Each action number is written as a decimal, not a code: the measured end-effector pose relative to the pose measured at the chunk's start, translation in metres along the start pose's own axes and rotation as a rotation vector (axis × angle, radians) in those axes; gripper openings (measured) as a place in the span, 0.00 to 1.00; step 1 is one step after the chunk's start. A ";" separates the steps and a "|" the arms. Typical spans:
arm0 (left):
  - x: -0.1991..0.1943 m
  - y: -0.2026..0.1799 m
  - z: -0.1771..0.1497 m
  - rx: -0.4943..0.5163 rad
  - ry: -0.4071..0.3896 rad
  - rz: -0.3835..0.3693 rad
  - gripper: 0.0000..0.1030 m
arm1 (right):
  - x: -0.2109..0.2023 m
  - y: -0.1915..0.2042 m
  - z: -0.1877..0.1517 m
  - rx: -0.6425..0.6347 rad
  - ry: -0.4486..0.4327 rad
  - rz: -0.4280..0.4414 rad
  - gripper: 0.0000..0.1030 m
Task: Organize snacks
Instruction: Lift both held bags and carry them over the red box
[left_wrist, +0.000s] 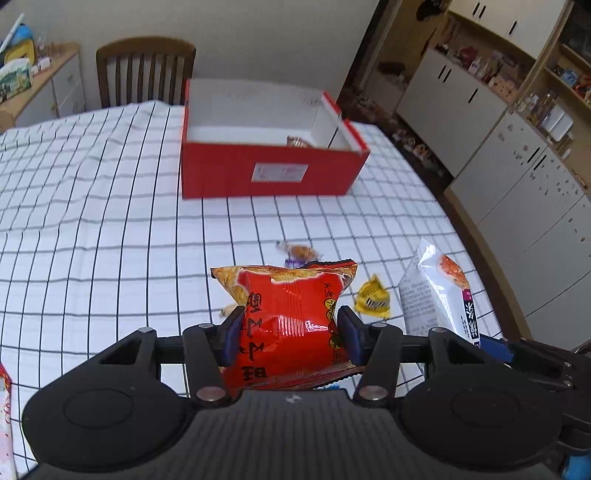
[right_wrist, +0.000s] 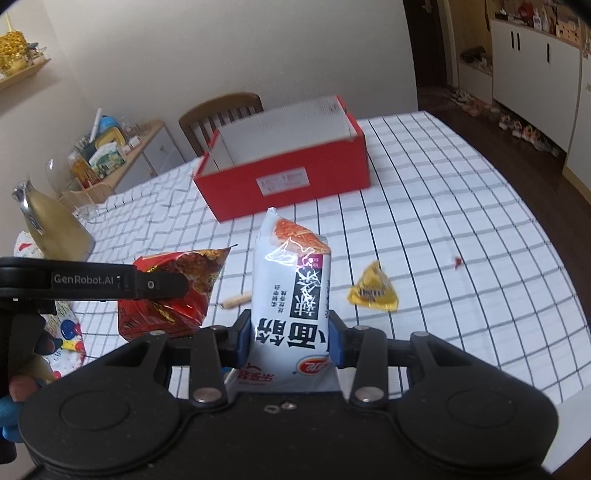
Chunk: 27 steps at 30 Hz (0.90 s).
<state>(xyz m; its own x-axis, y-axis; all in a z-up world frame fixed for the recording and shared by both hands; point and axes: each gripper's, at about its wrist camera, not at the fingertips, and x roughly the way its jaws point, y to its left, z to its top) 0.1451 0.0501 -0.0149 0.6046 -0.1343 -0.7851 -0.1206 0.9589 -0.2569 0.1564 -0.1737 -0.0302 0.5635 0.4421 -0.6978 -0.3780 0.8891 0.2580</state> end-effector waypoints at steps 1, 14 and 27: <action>-0.003 -0.001 0.002 0.000 -0.008 -0.002 0.51 | -0.002 0.001 0.003 -0.006 -0.009 0.001 0.37; -0.021 -0.009 0.042 0.016 -0.096 -0.012 0.51 | -0.019 0.013 0.050 -0.097 -0.119 0.010 0.37; -0.017 -0.020 0.085 0.051 -0.167 0.008 0.51 | -0.013 0.013 0.104 -0.138 -0.180 0.003 0.37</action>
<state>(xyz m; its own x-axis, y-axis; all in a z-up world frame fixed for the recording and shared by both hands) 0.2042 0.0548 0.0520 0.7264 -0.0869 -0.6817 -0.0886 0.9718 -0.2184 0.2204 -0.1552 0.0514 0.6795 0.4699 -0.5634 -0.4702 0.8685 0.1572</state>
